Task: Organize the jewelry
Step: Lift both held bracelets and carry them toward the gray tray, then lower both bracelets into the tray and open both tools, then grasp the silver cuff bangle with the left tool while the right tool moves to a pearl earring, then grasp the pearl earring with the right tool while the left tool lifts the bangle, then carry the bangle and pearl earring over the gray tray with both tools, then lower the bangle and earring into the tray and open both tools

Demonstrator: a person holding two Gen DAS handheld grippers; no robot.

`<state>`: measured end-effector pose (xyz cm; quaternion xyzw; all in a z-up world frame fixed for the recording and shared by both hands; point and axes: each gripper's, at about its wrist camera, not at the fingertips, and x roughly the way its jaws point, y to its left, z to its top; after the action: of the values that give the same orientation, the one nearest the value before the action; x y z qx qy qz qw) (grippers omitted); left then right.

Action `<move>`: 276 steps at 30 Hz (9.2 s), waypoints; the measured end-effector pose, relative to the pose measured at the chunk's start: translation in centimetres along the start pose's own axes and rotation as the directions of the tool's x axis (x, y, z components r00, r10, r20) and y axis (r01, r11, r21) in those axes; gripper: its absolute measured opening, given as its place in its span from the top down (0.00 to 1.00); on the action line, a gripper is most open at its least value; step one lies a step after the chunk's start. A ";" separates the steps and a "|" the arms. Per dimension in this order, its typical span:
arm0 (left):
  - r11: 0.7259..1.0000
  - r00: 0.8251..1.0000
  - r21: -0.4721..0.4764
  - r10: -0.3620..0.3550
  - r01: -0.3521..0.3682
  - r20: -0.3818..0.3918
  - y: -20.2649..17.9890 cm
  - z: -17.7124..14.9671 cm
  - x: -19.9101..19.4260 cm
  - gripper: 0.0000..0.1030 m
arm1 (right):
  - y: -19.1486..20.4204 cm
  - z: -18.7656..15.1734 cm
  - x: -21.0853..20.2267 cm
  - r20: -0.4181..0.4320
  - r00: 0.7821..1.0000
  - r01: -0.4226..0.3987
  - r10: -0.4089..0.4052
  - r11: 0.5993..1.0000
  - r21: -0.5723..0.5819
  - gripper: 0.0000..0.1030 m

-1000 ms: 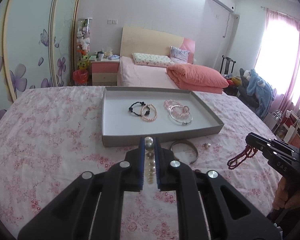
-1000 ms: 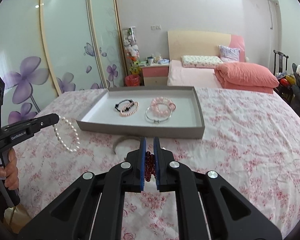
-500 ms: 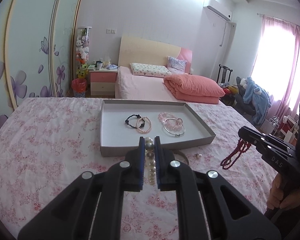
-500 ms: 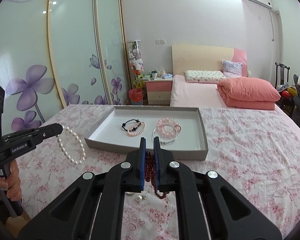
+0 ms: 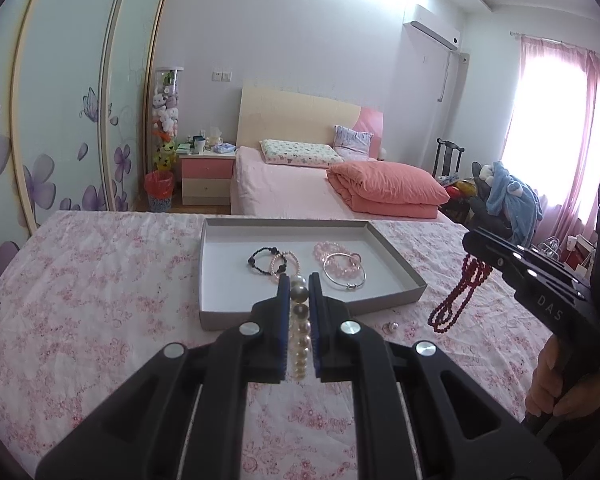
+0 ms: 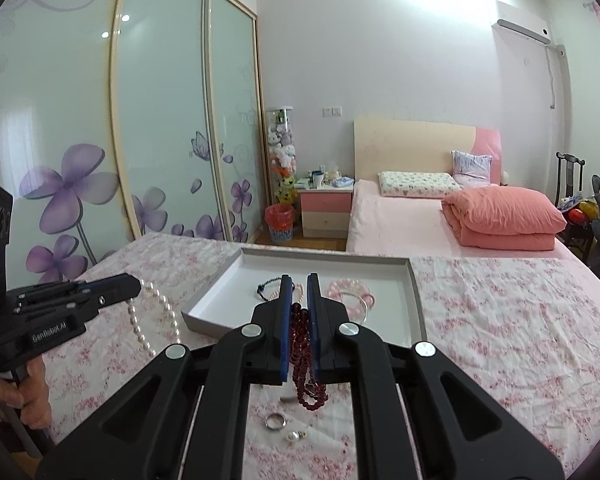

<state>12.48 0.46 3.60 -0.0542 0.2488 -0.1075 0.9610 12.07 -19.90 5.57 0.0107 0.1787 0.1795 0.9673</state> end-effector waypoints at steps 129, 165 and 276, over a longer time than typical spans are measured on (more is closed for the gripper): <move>0.985 0.917 -0.009 0.157 -0.173 -0.367 5.9 -4.0 11.9 0.36 | -4.9 -8.6 11.4 -0.472 0.881 0.081 -0.044 0.995 0.059 0.69; 0.982 0.931 -0.063 0.146 -0.176 -0.334 6.1 -3.6 10.6 0.36 | -5.5 -7.0 9.4 -0.379 0.921 0.125 -0.093 0.990 0.063 0.86; 0.983 0.980 -0.022 0.181 -0.183 -0.079 4.1 3.2 14.8 0.40 | -7.7 0.0 15.7 -0.199 0.980 0.069 -0.026 0.975 0.211 0.57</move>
<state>27.44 1.10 -1.15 -0.0412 0.2912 -0.0174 0.9556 28.40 -21.58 -0.45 0.0941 0.2912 0.1359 0.9423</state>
